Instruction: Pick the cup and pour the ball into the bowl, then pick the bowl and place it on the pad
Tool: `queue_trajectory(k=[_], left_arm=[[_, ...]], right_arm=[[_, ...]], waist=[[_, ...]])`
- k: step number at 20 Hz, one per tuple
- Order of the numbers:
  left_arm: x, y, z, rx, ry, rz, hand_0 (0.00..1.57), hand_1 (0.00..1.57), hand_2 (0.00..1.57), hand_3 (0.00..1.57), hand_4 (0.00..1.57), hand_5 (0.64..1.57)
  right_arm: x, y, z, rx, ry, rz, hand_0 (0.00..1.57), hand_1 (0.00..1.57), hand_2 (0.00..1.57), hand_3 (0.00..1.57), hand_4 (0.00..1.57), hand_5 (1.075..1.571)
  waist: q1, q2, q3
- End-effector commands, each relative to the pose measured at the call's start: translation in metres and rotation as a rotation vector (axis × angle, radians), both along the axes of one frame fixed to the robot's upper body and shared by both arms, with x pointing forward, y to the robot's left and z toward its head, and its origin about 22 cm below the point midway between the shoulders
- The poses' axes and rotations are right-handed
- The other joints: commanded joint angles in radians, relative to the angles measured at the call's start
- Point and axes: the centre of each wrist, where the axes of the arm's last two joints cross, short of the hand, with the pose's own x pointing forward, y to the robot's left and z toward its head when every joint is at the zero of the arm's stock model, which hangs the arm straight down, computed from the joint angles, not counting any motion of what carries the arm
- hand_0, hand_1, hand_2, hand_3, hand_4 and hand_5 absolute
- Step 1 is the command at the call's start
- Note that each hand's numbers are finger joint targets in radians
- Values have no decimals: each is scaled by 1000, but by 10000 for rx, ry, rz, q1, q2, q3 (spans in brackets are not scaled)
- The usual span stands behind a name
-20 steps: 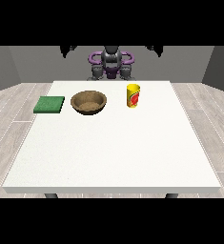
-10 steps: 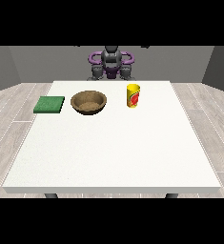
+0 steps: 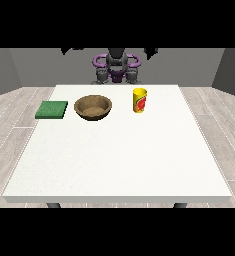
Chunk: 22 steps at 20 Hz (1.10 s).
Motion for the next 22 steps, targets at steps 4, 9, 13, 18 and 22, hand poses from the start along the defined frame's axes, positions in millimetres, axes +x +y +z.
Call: queue_trajectory(k=[4,9,13,18,22], left_arm=[[5,16,-43,607,-1672,-97,0,0,0,0,551,1487],[22,48,-80,841,-1719,337,0,0,0,0,360,1483],[28,33,-111,993,-957,157,0,0,0,0,41,1457],[58,38,-123,795,-911,267,0,0,0,0,108,1436],[60,24,-143,930,-787,117,0,0,0,0,203,1429]], right_arm=[[14,-9,-13,140,-1427,-257,0,0,0,0,691,1543],[16,-40,1,21,-1954,121,0,0,0,0,681,1551],[22,-63,-11,-65,-1271,98,0,0,0,0,671,1560],[24,-51,-14,-225,-1390,258,0,0,0,0,665,1559],[36,-57,-22,-24,-1322,15,0,0,0,0,669,1562]], waist=[[350,1960,-2],[-303,2516,-3],[-224,1988,0],[-457,2002,-3],[-259,1961,-2]])
